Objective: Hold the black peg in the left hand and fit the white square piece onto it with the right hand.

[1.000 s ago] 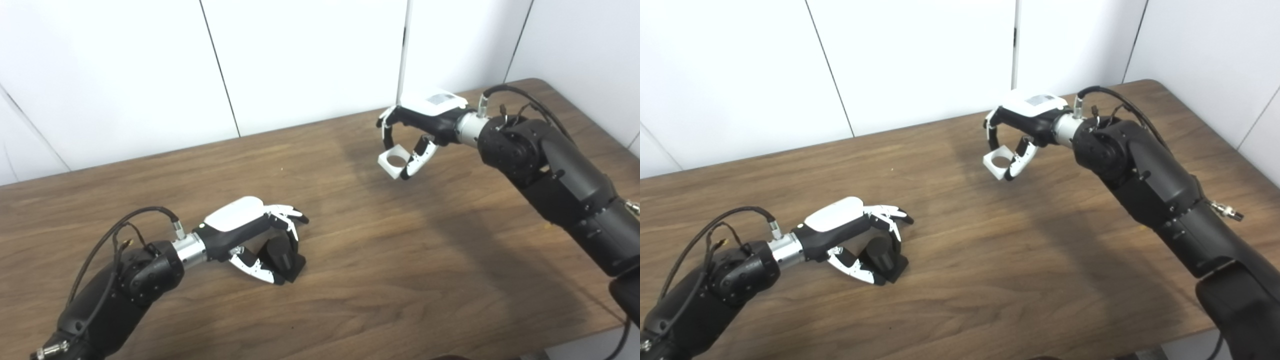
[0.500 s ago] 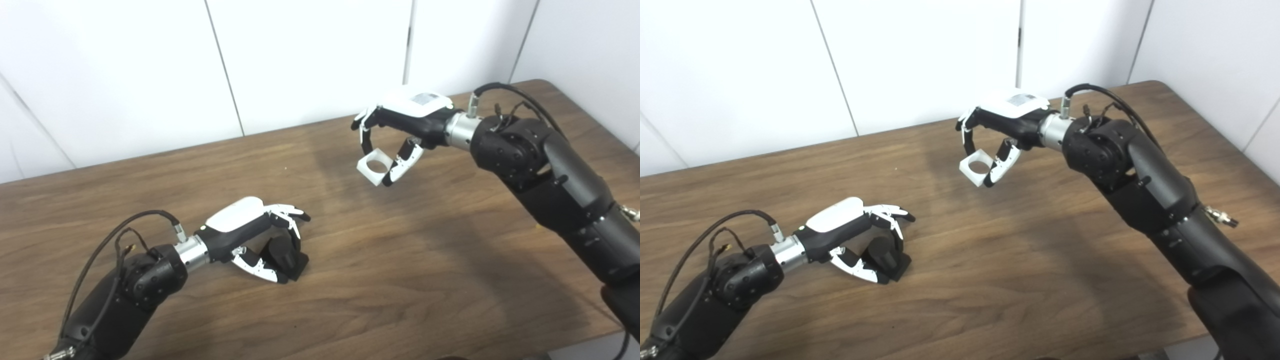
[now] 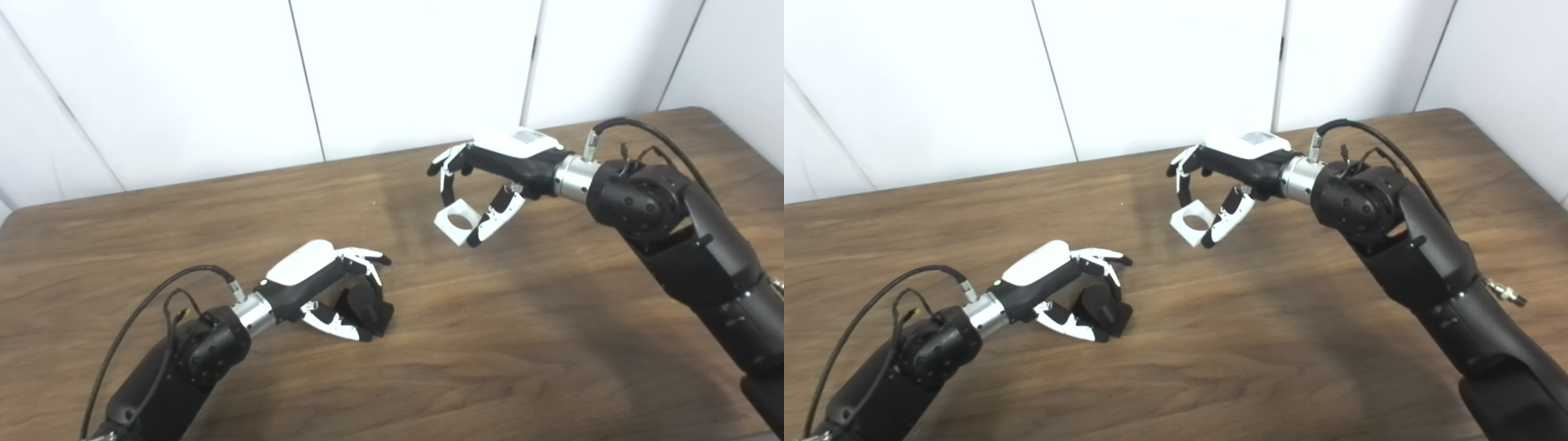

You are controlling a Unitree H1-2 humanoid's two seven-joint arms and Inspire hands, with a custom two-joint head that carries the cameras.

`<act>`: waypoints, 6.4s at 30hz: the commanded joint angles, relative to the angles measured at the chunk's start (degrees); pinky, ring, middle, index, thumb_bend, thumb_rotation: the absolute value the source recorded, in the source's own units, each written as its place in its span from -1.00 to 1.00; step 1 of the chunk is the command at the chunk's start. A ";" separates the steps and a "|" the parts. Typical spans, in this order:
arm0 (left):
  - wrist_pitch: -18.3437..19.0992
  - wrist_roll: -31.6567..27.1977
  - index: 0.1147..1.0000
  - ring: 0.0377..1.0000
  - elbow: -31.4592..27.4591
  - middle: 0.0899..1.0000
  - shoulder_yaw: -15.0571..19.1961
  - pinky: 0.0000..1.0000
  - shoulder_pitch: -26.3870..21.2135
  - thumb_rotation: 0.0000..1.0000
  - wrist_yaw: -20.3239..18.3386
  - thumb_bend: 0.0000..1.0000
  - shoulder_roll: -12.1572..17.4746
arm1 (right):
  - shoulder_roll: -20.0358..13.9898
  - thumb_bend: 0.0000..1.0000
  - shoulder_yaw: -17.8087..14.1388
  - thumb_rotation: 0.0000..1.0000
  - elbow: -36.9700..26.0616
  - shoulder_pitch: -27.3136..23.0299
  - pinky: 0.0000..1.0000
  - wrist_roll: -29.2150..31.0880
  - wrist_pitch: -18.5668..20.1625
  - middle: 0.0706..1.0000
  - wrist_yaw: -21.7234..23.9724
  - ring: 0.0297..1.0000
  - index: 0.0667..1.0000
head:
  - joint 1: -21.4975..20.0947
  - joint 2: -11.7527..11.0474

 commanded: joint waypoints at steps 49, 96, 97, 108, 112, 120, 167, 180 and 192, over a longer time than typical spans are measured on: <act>5.50 3.88 -0.16 0.73 6.89 0.67 -4.47 0.53 1.91 -0.86 -10.29 0.04 -1.84 | 13.78 0.03 6.08 -0.72 0.65 -1.92 0.35 0.30 -2.18 0.60 1.59 0.62 -0.11 | 7.39 1.65; 8.17 2.24 -0.16 0.73 4.09 0.67 -4.50 0.55 2.11 -0.86 -12.14 0.04 -1.65 | 11.79 0.03 6.62 -0.72 4.83 -1.79 0.37 -0.47 -4.41 0.58 0.78 0.62 -0.11 | 8.36 3.15; 8.42 2.19 -0.16 0.74 3.99 0.68 -4.53 0.56 2.07 -0.86 -12.26 0.04 -1.72 | 11.76 0.03 6.76 -0.72 5.00 -1.80 0.37 -0.55 -4.69 0.58 0.75 0.62 -0.11 | 8.52 3.18; 9.27 2.19 -0.16 0.75 3.99 0.68 -4.78 0.59 1.68 -0.86 -12.52 0.04 -2.82 | 11.58 0.03 7.78 -0.72 5.84 -1.79 0.40 -0.43 -4.91 0.58 1.19 0.63 -0.11 | 11.09 3.62; 9.74 2.44 -0.16 0.76 4.24 0.68 -4.90 0.62 1.50 -0.86 -12.41 0.04 -3.37 | 11.60 0.03 8.04 -0.72 6.62 -1.72 0.39 -0.22 -5.79 0.58 0.99 0.62 -0.11 | 12.10 3.76; 10.17 2.89 -0.16 0.73 4.08 0.68 -5.13 0.60 1.30 -0.85 -12.11 0.04 -3.75 | 12.11 0.03 8.71 -0.72 6.74 -1.69 0.39 -0.61 -5.19 0.59 1.62 0.63 -0.11 | 13.65 3.93; 10.68 3.56 -0.16 0.75 2.41 0.69 -5.98 0.59 1.95 -0.85 -12.24 0.04 -3.37 | 14.32 0.03 10.37 -0.72 14.39 -2.39 0.38 -4.09 -6.53 0.57 -2.90 0.63 -0.11 | 13.25 4.44; 10.91 3.05 -0.16 0.76 2.68 0.71 -5.85 0.59 1.91 -0.85 -12.38 0.04 -3.54 | 13.59 0.54 11.19 -0.34 13.85 -2.00 0.42 -5.56 -6.47 0.64 -3.20 0.62 0.33 | 13.37 4.50; 11.20 2.58 -0.15 0.74 2.21 0.69 -5.68 0.57 2.02 -0.85 -12.50 0.04 -3.41 | 12.90 0.65 10.95 -0.33 12.98 -1.77 0.45 -5.52 -5.19 0.67 -2.18 0.64 0.47 | 13.23 4.73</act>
